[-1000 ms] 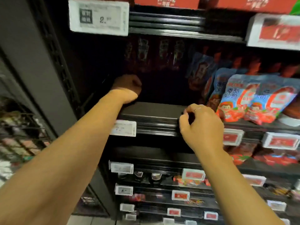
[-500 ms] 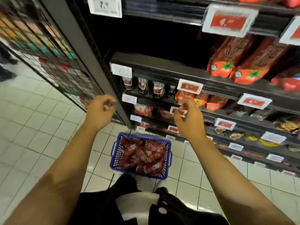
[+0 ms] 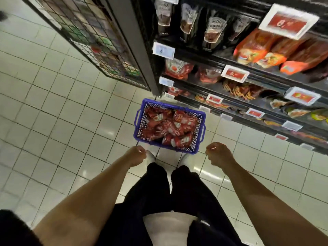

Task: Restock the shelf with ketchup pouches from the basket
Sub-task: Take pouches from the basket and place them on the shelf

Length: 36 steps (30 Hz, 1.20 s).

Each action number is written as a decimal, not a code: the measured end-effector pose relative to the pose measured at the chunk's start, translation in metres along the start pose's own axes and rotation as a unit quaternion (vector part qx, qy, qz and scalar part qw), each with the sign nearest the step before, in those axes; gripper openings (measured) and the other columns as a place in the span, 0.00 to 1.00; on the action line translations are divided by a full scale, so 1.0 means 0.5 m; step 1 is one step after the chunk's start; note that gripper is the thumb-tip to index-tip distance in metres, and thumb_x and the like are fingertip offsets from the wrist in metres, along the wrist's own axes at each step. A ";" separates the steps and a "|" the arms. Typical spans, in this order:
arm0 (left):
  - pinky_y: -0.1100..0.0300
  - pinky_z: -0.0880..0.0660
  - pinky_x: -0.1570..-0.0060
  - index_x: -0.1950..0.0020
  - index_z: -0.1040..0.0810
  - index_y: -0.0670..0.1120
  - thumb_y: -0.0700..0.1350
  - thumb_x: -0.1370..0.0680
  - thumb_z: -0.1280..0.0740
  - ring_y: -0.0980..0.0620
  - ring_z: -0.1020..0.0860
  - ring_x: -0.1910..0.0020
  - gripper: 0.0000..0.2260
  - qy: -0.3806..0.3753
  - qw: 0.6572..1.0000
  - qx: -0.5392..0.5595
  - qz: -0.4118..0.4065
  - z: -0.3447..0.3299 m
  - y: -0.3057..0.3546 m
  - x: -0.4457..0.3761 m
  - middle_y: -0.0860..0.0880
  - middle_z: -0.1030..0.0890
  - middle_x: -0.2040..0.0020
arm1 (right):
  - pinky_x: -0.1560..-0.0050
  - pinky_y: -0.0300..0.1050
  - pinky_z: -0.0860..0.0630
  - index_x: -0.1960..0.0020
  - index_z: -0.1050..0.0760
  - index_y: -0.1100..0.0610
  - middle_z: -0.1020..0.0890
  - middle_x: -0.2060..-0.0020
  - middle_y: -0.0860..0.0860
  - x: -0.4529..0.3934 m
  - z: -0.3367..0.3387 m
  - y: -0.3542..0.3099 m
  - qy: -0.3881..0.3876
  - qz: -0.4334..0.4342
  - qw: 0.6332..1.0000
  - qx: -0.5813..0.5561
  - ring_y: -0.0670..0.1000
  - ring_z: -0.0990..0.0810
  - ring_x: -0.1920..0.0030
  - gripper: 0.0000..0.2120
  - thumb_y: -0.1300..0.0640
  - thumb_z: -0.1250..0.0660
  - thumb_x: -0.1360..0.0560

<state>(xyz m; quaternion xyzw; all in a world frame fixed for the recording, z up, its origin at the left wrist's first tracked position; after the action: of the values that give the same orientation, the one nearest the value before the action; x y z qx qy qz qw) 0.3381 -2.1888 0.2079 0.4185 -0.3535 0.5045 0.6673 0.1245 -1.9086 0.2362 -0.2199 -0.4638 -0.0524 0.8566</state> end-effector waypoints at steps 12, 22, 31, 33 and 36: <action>0.57 0.27 0.42 0.33 0.24 0.48 0.41 0.26 0.31 0.41 0.24 0.37 0.21 0.008 0.989 -0.120 -0.090 -0.105 -0.058 -0.458 0.43 0.22 0.35 | 0.57 0.44 0.28 0.53 0.21 0.52 0.17 0.51 0.59 -0.409 -0.314 0.006 -0.069 0.007 0.986 0.152 0.61 0.18 0.48 0.06 0.50 0.32 0.24; 0.39 0.33 0.32 0.23 0.39 0.50 0.56 0.30 0.26 0.38 0.33 0.29 0.39 -0.007 0.919 -0.375 -0.119 -0.278 -0.035 -0.842 0.43 0.35 0.27 | 0.39 0.57 0.23 0.32 0.25 0.58 0.16 0.48 0.58 -0.739 -0.577 0.130 -0.184 -0.235 0.889 -0.347 0.58 0.17 0.47 0.24 0.49 0.30 0.24; 0.45 0.29 0.37 0.32 0.27 0.52 0.50 0.26 0.29 0.39 0.24 0.37 0.23 0.056 0.895 -0.409 -0.169 -0.260 0.009 -0.861 0.44 0.22 0.37 | 0.72 0.43 0.20 0.44 0.23 0.61 0.15 0.61 0.55 -0.731 -0.579 0.178 -0.169 -0.260 0.880 -0.360 0.51 0.15 0.68 0.08 0.66 0.37 0.22; 0.46 0.26 0.40 0.33 0.25 0.51 0.52 0.25 0.30 0.38 0.22 0.40 0.21 0.047 0.904 -0.394 -0.157 -0.238 0.017 -0.834 0.42 0.21 0.38 | 0.71 0.39 0.22 0.51 0.22 0.58 0.15 0.64 0.52 -0.703 -0.550 0.179 -0.180 -0.259 0.861 -0.399 0.48 0.16 0.70 0.05 0.65 0.36 0.21; 0.51 0.23 0.52 0.36 0.22 0.47 0.58 0.23 0.33 0.39 0.20 0.45 0.21 0.032 0.925 -0.357 -0.128 -0.195 0.035 -0.764 0.43 0.19 0.42 | 0.66 0.40 0.20 0.53 0.22 0.60 0.14 0.63 0.53 -0.640 -0.496 0.162 -0.203 -0.249 0.838 -0.442 0.49 0.15 0.68 0.06 0.65 0.37 0.20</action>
<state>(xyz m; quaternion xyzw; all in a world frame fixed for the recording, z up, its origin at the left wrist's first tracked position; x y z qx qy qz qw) 0.2341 -2.2415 -0.1693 0.1776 -0.4319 0.2681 0.8426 0.1588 -1.9779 -0.1691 -0.4579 -0.5937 -0.4173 0.5135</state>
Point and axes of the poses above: each hand's wrist, its own x-axis away from the middle knuckle, its own z-axis out of the back of the hand, y = z × x, the point moved 6 cm from there along -x, towards the middle knuckle
